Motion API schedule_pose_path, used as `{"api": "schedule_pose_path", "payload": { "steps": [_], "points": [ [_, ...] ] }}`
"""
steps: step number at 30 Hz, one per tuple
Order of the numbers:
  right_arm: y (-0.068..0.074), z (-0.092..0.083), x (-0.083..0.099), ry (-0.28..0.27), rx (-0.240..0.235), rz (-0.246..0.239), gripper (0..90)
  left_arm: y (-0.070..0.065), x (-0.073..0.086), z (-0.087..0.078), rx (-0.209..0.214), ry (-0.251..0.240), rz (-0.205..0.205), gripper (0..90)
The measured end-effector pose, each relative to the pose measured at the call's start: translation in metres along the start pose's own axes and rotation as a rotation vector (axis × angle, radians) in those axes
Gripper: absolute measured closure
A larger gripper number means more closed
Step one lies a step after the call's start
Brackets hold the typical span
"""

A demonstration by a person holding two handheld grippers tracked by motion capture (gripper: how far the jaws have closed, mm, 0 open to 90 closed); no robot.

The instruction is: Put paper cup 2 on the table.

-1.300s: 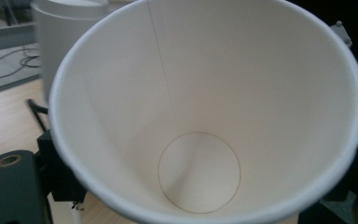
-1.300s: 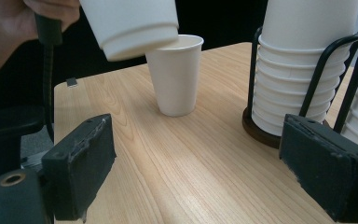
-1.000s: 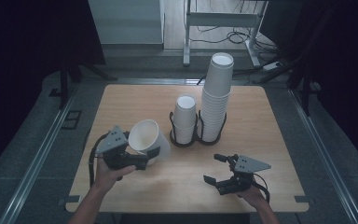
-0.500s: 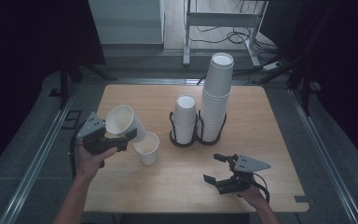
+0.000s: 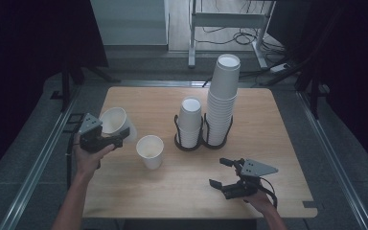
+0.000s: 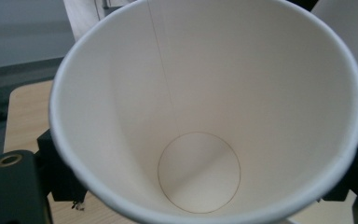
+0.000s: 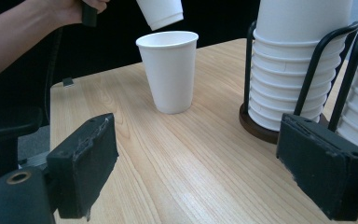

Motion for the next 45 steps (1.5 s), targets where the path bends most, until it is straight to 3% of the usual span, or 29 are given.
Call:
{"api": "schedule_pose_path", "payload": {
  "steps": [10,15,27,35,41,45],
  "points": [
    [0.0,0.002,0.002,0.007,0.002,0.002,13.0,0.024,0.031,0.024,-0.031,0.094,-0.063,12.9],
    [0.0,0.003,0.002,0.009,0.003,0.002,13.0,0.029,0.043,0.034,-0.042,0.139,-0.068,12.9],
    [0.0,0.003,0.003,0.012,0.006,0.002,13.1,0.032,0.057,0.046,-0.056,0.189,-0.068,12.8],
    [0.0,0.003,0.003,0.014,0.005,0.001,13.2,0.027,0.066,0.056,-0.063,0.235,-0.04,12.4],
    [0.0,0.003,0.003,0.013,0.006,0.001,13.2,0.026,0.066,0.058,-0.071,0.233,-0.037,10.9],
    [0.0,0.003,0.003,0.013,0.005,0.0,13.2,0.025,0.065,0.057,-0.057,0.227,-0.042,5.0]
  ]
}}
Point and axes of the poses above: each handheld gripper's, and its own axes: z roughly forward along the jaws, x roughly out of its underside, y roughly to its left, the point moved 5 cm from there along z, roughly forward along the jaws, and after that the axes turned 2 degrees about y, right-handed, at the moved point
